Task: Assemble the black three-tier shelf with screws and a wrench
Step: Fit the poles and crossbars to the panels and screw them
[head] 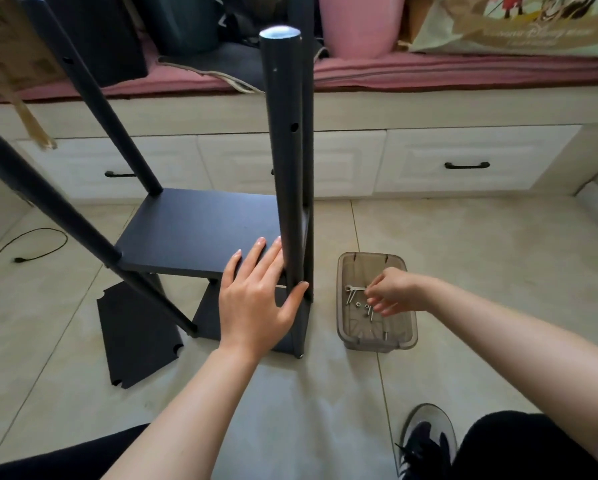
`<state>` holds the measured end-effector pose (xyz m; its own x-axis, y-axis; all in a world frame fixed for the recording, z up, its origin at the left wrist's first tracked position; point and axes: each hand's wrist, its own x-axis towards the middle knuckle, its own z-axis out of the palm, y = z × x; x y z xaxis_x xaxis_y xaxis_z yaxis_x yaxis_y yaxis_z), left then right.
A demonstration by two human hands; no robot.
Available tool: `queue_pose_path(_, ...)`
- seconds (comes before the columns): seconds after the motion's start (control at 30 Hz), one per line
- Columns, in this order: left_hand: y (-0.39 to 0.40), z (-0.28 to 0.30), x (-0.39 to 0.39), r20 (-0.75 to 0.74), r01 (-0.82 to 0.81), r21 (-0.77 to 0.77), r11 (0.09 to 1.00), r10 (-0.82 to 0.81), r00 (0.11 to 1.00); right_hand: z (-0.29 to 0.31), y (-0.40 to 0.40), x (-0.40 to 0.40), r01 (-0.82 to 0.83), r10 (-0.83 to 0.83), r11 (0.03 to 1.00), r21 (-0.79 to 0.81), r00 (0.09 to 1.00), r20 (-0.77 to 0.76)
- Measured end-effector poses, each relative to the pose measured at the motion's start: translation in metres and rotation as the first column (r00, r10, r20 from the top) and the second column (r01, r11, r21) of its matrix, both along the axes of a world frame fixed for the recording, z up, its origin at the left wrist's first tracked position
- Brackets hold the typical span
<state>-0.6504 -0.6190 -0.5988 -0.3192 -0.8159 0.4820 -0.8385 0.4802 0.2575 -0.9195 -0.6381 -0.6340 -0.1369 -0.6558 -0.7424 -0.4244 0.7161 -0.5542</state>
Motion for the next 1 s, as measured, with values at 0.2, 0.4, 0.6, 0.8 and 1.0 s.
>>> queue_pose_path(0.2,-0.008,-0.006,-0.012,0.004,-0.022,-0.084,0.996,0.023,1.0,-0.089,-0.014,-0.001,0.065,-0.07,0.997,-0.037,0.988,-0.138)
queue_pose_path(0.4,-0.011,-0.01,-0.016,-0.025,-0.007,-0.133,0.991,0.003,1.0,-0.142,-0.033,-0.015,-0.008,-0.027,0.993,-0.114,0.952,-0.305)
queue_pose_path(0.6,-0.013,-0.013,-0.017,-0.032,0.017,-0.153,0.988,-0.022,0.999,-0.17,-0.052,-0.016,-0.137,0.075,0.98,-0.146,0.926,-0.37)
queue_pose_path(0.8,-0.012,-0.013,-0.017,-0.036,0.017,-0.156,0.988,-0.023,0.999,-0.183,-0.055,-0.013,-0.175,0.09,0.97,-0.17,0.905,-0.416)
queue_pose_path(1.0,-0.013,-0.013,-0.017,-0.037,0.021,-0.164,0.986,-0.027,0.999,-0.182,-0.05,-0.013,-0.213,0.126,0.963,-0.167,0.899,-0.419)
